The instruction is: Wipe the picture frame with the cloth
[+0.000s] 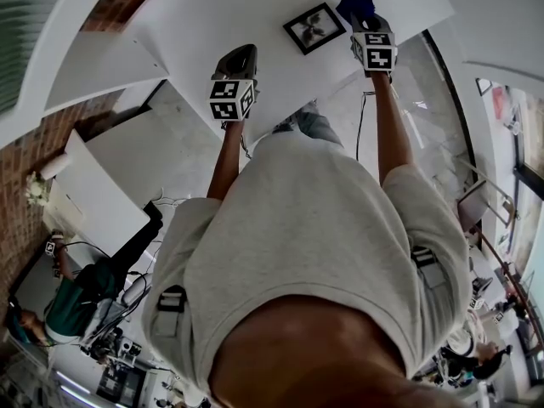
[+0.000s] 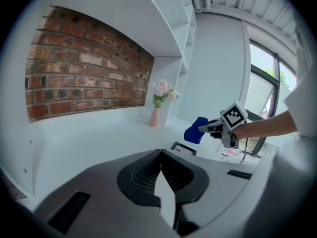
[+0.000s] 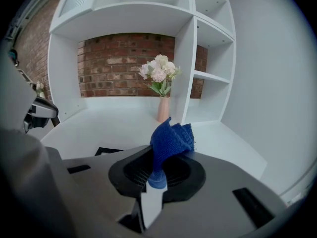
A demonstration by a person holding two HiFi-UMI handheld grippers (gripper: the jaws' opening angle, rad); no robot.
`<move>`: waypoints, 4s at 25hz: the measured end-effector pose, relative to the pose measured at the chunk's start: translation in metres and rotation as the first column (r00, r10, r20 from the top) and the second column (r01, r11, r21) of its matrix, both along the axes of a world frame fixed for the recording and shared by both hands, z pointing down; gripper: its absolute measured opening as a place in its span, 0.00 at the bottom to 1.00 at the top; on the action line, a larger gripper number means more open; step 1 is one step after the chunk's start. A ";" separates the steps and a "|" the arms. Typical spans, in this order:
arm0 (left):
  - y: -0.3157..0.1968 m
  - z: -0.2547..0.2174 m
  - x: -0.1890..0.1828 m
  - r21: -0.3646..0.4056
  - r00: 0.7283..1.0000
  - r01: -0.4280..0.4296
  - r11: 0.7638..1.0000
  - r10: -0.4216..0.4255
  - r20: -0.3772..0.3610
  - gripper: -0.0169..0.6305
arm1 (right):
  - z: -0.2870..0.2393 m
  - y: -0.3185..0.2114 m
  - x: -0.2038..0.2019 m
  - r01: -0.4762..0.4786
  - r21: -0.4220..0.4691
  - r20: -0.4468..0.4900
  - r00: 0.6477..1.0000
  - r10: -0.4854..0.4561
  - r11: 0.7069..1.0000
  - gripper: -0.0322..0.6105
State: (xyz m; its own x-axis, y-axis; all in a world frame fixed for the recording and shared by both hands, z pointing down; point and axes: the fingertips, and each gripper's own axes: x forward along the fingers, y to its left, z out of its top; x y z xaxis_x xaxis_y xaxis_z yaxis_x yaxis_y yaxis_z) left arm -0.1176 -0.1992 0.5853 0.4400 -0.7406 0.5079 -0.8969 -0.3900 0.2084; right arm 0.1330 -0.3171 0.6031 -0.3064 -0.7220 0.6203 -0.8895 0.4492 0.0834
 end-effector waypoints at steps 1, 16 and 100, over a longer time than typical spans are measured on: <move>0.001 -0.001 0.001 0.002 1.000 -0.001 1.000 0.001 -0.004 0.05 | -0.002 0.005 -0.004 0.009 0.004 -0.002 1.000 -0.009 1.000 0.14; 0.024 0.000 0.014 0.009 1.000 -0.024 1.000 0.024 -0.014 0.05 | 0.001 0.092 -0.087 0.121 -0.004 0.084 0.989 -0.120 0.993 0.14; 0.019 -0.063 0.039 0.154 0.997 -0.078 0.985 0.080 -0.005 0.05 | -0.084 0.096 -0.001 -0.110 0.182 0.172 0.982 0.079 0.977 0.14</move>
